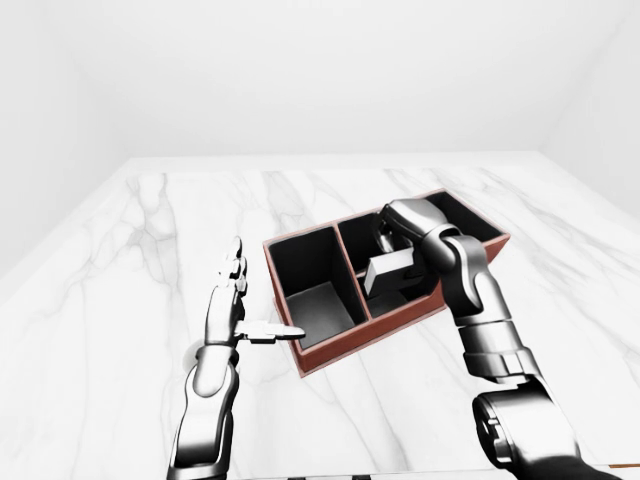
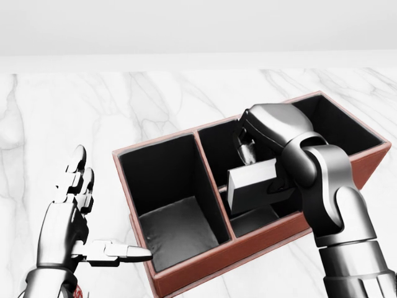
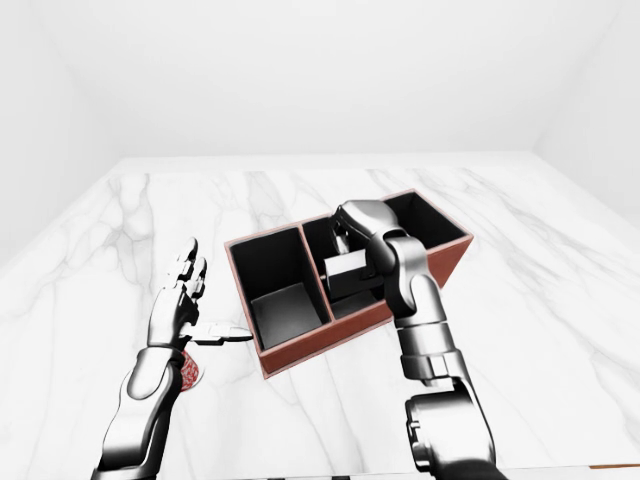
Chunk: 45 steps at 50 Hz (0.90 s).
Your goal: Pick up the book and place it in the back compartment of the caddy.
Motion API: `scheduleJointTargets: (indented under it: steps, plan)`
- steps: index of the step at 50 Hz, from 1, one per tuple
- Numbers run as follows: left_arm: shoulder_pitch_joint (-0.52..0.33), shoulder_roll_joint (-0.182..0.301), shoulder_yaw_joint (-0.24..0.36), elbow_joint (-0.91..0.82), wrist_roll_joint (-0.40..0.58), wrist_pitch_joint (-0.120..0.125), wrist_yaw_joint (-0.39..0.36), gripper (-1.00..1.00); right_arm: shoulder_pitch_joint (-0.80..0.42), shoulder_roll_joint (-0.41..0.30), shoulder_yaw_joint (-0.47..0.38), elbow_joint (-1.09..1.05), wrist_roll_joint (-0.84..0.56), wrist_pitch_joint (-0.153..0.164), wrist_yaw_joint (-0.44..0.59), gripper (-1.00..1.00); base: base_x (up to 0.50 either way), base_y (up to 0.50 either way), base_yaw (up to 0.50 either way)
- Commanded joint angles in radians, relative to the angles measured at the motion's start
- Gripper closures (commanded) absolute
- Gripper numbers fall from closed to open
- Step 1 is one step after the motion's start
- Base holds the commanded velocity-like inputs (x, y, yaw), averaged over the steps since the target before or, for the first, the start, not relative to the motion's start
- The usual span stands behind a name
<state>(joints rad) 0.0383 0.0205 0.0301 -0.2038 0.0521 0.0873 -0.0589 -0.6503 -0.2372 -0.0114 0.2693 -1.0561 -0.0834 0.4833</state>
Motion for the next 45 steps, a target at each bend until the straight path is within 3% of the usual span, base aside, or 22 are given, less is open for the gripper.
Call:
scheduleJointTargets:
  steps: [1,45]
  plan:
    - [0.003,-0.001,-0.002,-0.005,0.002,0.0,0.0,-1.0,-0.018,-0.002,-0.005,0.056,0.001,-0.004,-0.055,1.0,0.0,0.0,0.0]
    - [0.007,-0.003,-0.011,0.004,0.008,0.0,0.001,-1.0,-0.057,-0.008,0.005,0.201,-0.004,-0.004,-0.141,1.0,0.0,0.0,0.0]
